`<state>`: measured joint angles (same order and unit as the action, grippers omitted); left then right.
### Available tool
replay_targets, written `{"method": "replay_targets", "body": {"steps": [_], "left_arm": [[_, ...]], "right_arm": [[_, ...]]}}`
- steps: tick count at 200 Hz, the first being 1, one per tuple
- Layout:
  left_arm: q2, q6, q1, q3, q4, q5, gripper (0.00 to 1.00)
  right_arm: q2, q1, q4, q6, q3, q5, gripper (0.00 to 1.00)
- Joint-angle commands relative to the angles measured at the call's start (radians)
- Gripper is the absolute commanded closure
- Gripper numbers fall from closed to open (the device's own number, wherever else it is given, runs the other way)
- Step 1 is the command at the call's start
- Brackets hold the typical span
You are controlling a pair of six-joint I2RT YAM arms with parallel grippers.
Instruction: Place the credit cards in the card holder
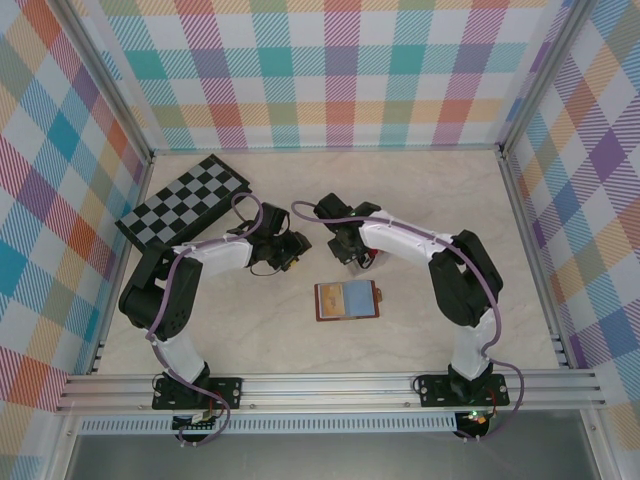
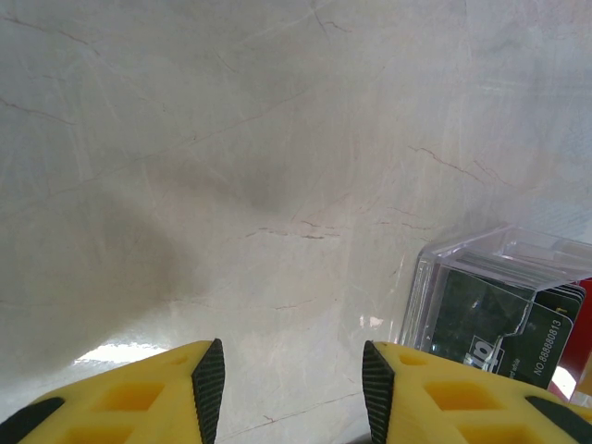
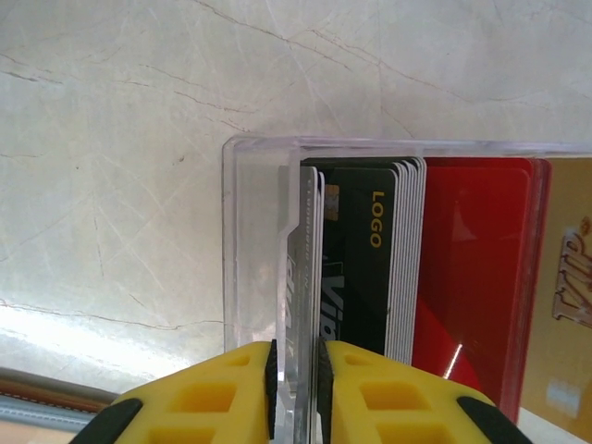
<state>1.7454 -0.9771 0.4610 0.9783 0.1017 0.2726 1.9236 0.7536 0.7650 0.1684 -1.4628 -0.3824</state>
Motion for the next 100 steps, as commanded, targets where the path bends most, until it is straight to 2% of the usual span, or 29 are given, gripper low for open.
{"method": "replay_targets", "body": {"steps": [1,20,47,58,100], "left_arm": [[0.006,-0.004,-0.015,0.000,0.007,0.019,0.55],[0.007,-0.005,-0.015,0.000,0.007,0.020,0.55],[0.008,-0.004,-0.015,0.003,0.003,0.026,0.55],[0.007,-0.001,-0.015,0.004,0.000,0.029,0.55],[-0.031,0.021,-0.015,0.000,-0.011,0.030,0.54]], "right_arm": [[0.023,-0.007,0.037,0.020,-0.027,0.029,0.79],[0.022,-0.012,0.037,0.022,-0.025,0.050,0.82],[0.026,-0.030,0.062,0.034,-0.045,0.083,0.80],[0.017,-0.038,0.060,0.040,-0.044,0.103,0.85],[-0.076,-0.052,0.062,0.059,-0.046,0.135,0.93]]}}
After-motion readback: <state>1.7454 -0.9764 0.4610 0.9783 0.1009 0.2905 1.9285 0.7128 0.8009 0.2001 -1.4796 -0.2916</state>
